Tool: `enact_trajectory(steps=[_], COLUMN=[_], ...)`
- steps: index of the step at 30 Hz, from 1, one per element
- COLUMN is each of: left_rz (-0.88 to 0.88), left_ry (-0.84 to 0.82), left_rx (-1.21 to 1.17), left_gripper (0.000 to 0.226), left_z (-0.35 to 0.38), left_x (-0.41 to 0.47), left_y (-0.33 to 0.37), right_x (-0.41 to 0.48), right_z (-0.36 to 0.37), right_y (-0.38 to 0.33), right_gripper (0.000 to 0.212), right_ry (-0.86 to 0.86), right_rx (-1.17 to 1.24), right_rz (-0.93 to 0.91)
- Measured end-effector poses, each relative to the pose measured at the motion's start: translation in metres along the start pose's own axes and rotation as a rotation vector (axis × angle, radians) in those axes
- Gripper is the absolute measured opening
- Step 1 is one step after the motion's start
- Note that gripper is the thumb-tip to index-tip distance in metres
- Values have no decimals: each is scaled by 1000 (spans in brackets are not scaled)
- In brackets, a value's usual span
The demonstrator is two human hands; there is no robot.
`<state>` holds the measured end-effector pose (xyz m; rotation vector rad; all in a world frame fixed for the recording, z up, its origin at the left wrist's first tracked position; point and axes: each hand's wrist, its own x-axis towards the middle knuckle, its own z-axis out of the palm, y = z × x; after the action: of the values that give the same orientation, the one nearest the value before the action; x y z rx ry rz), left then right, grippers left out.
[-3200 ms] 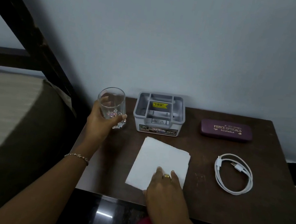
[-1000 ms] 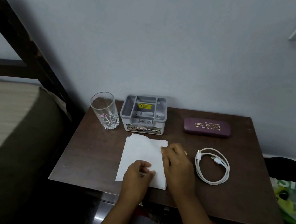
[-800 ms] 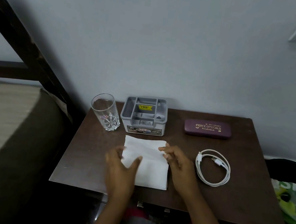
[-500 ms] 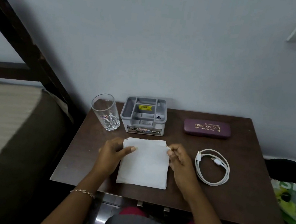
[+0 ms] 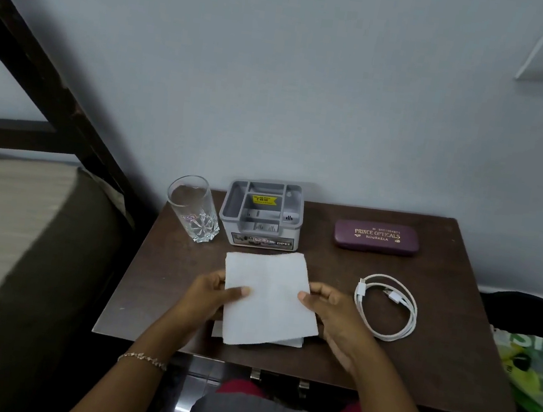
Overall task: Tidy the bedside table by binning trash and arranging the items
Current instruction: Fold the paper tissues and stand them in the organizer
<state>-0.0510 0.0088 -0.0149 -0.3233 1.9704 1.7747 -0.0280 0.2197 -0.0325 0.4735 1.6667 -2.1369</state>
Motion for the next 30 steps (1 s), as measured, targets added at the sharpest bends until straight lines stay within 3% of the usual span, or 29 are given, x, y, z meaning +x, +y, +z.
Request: enact_trajectory(steps=[8,11,16,20,24,27,30], left_rz=[81,137,32,-98,-113,-102,27], left_ry=[-159,-173,-187,-299,-233,-468,-403], left_rx=[-13,-47,-255,-35,-199,-57,126], left_gripper=[20,32,22,53,76,97,89], left_z=[-5,-6,-2,4,-1,-11,-13], left_x=[-27,-50,-77,-85,-70,-67,-66], left_y=[18,32,57,83,102,109,119], right_x=[-15,-27,-45,-61,-76,-87,-96], right_z=[-4,-1,11,20,23,22,21], right_y=[-13,-25,-45,-64,-83,-98,-110], right_gripper=[30,36,34,34,40,41,39], right_ry=[-40,-74,-154,-188,-186,-217,-270], right_rx=[8,-36,-71,-147,-187,-210,-294], right_rz=[-30,-49,-130,-234,-332,-358,-367])
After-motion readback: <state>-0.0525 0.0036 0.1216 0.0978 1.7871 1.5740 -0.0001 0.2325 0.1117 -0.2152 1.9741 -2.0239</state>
